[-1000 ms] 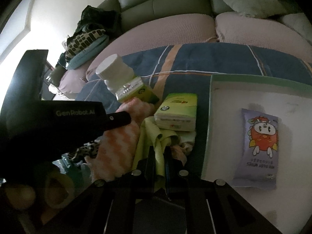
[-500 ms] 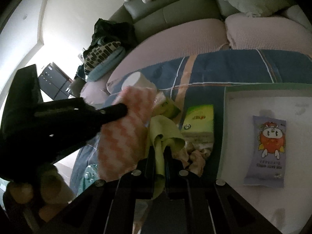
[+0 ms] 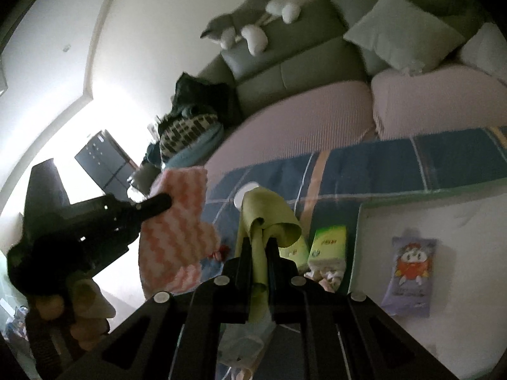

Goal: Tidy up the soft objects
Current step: 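Lift both cloths off the pile and carry them over the white tray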

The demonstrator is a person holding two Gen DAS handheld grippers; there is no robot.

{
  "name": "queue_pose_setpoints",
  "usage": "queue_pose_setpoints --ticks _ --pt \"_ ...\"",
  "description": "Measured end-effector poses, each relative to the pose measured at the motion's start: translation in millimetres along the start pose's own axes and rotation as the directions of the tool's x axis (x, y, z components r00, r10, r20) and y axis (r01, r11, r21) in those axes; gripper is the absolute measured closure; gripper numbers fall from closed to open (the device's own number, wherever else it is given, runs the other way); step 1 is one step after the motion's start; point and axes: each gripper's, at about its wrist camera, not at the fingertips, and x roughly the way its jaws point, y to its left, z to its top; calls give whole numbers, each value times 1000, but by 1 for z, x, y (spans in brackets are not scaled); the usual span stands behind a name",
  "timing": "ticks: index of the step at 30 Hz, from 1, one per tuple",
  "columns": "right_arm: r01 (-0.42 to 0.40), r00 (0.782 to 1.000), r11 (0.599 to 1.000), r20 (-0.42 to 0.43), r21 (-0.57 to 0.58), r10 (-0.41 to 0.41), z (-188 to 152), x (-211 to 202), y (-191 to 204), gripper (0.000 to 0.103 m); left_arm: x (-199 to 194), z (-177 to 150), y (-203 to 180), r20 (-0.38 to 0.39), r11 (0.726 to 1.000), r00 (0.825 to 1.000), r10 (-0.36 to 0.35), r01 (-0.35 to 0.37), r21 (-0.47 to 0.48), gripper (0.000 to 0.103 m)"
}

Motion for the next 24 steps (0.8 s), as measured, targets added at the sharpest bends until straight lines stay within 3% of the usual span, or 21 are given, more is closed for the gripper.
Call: queue_pose_setpoints --ticks 13,18,24 --pt "126 983 990 125 60 -133 12 -60 -33 95 7 -4 -14 -27 999 999 -37 37 23 90" --pt "211 956 971 183 109 -228 16 -92 -54 95 15 -9 -28 -51 997 997 -63 66 47 90" --pt "328 905 927 220 183 -363 16 -129 -86 95 32 -21 -59 -103 989 989 -102 113 99 90"
